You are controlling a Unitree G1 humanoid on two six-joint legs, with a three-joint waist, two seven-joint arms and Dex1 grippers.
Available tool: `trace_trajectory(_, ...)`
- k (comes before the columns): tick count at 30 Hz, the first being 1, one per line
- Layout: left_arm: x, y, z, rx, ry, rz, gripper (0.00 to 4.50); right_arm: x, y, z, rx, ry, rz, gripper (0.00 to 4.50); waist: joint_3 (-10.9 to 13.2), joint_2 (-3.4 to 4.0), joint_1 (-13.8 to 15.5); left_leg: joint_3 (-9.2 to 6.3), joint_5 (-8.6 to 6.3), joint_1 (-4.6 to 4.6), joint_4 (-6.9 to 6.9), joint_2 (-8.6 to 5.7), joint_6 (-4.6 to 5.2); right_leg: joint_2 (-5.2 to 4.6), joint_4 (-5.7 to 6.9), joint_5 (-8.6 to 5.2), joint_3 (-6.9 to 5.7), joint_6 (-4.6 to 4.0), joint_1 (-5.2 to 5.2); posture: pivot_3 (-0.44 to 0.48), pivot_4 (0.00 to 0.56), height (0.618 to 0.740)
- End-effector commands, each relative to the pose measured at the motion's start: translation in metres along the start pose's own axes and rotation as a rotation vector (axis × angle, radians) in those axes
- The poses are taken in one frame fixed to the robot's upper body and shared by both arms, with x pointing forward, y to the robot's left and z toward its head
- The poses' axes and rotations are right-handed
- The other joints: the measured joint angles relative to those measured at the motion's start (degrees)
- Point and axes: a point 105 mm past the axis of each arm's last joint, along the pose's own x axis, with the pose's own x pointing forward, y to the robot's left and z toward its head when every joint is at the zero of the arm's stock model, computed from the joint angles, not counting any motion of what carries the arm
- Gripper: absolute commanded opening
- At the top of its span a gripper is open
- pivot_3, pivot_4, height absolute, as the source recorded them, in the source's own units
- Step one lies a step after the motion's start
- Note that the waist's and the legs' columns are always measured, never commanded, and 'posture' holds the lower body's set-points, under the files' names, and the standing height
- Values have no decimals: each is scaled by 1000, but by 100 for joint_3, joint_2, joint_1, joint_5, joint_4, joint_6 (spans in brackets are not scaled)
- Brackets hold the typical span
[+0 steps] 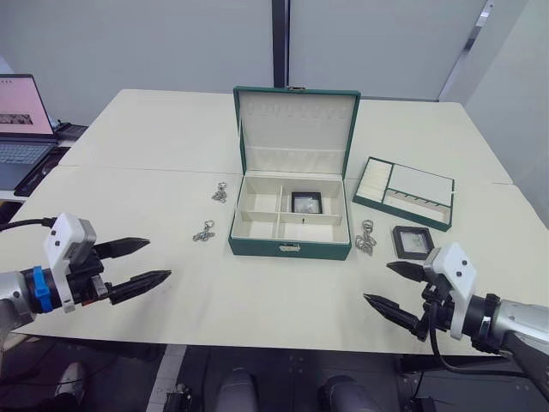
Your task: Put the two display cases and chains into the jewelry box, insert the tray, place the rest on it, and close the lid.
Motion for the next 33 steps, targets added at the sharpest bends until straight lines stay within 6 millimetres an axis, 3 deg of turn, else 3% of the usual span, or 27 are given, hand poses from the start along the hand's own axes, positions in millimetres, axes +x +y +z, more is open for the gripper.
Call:
trace_trajectory(1, -2, -2, 13, 40, -13, 3, 4475, -3, 1, 9, -50, -32, 2, 4500, 0, 0, -1, 0, 0, 0, -1, 0, 0, 1, 0, 0, 0, 0, -2, 0, 150, 740)
trace_trajectory(11, 2, -6, 17, 22, -34, 52, 4475, -1, 3, 15, -71, -44, 30, 4500, 0, -1, -2, 3, 0, 0, -2, 0, 0, 1, 0, 0, 5, 0, -4, 0, 150, 740)
trace_trajectory(15, 4, 2, 21, -13, -58, 175, 4475, 3, 16, 36, -120, -85, 134, 4500, 2, -3, -3, 4, 0, 0, -2, 0, 0, 1, 0, 0, 8, 0, -4, 0, 150, 740)
trace_trajectory(22, 0, -2, 27, -130, -155, 287, 4475, 15, 34, 80, -218, -179, 265, 4500, 4, -5, -12, 0, -2, -2, -6, 0, -2, 1, -5, 0, 9, 0, -6, 0, 150, 740)
trace_trajectory(27, -3, -4, 31, -133, -195, 368, 4475, 16, 37, 85, -240, -191, 281, 4500, 2, -20, 10, -2, -2, -4, -3, -2, -3, -3, -5, 0, 8, 0, -6, 0, 150, 740)
trace_trajectory(33, -7, -7, 21, -150, -194, 406, 4475, 15, 38, 83, -260, -201, 287, 4500, 1, -23, 2, -2, -2, 0, -4, -2, -3, -1, -4, 0, 9, 0, -6, 0, 150, 740)
